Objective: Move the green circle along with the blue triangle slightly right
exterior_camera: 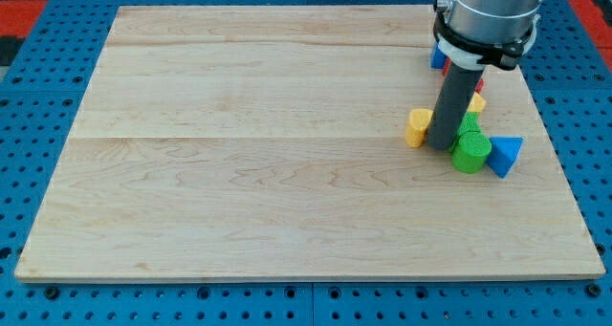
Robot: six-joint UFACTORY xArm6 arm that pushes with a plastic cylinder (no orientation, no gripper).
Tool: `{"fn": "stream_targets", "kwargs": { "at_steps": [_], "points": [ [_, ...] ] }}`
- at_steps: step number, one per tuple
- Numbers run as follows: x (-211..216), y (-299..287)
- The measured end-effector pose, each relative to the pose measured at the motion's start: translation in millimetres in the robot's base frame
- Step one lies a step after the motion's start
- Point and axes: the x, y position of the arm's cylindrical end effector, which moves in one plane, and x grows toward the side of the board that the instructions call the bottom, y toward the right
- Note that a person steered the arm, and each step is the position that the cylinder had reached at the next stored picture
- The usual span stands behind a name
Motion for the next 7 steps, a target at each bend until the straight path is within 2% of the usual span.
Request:
{"fn": "stream_targets", "kwargs": {
  "at_steps": [2, 5, 7],
  "points": [
    [-4, -3],
    [37, -10],
    [43, 5]
  ]
}}
